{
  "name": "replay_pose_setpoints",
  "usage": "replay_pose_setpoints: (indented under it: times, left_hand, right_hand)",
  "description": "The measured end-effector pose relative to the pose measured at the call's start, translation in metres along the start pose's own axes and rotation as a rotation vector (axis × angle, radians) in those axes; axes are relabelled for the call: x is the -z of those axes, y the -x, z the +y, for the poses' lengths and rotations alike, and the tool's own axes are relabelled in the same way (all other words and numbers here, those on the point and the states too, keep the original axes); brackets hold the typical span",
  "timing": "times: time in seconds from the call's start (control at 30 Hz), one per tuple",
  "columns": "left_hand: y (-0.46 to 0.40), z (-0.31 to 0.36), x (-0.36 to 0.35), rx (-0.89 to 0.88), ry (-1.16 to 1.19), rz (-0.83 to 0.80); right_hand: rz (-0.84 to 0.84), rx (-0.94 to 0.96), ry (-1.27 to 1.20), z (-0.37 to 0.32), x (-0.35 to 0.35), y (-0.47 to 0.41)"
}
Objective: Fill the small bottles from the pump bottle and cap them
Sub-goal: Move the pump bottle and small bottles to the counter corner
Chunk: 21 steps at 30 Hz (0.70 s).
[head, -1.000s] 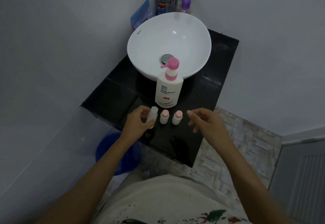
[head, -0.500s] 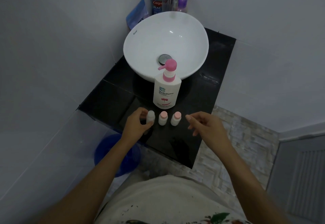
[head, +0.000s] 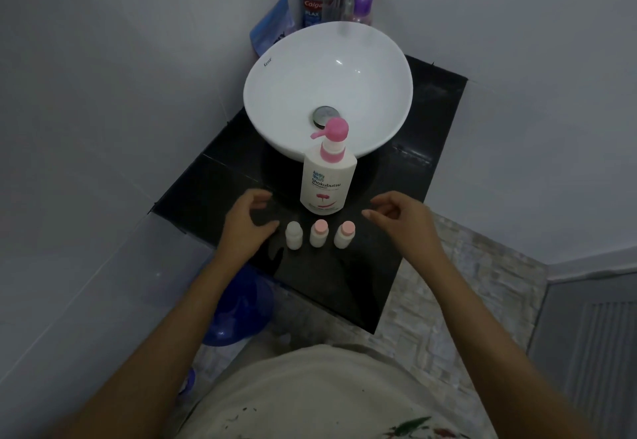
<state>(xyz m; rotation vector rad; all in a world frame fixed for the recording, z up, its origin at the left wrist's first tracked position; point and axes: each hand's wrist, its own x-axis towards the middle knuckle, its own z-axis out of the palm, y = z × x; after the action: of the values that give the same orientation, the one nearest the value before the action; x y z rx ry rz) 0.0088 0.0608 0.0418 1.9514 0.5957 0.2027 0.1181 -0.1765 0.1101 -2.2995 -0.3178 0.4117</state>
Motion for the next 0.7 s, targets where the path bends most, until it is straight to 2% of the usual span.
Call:
replay_pose_setpoints:
  times: [0.23, 0.37, 0.57, 0.7]
  left_hand:
    - [-0.039, 0.054, -0.007, -0.129, 0.002, -0.153]
    - [-0.051, 0.057, -0.017, -0.123, 0.029, -0.225]
    - [-0.056, 0.053, -0.026, -0.126, 0.017, -0.163]
    - [-0.050, 0.049, -0.026, -0.111, 0.043, -0.119]
  right_hand:
    - [-0.164, 0.097, 0.030, 0.000, -0.021, -0.053]
    - [-0.204, 0.150, -0.005, -0.005, -0.030, -0.065]
    - [-0.175, 0.137, -0.111, -0.002, -0.036, -0.067]
    - [-0.180, 0.159, -0.088, 0.000, -0.038, -0.066]
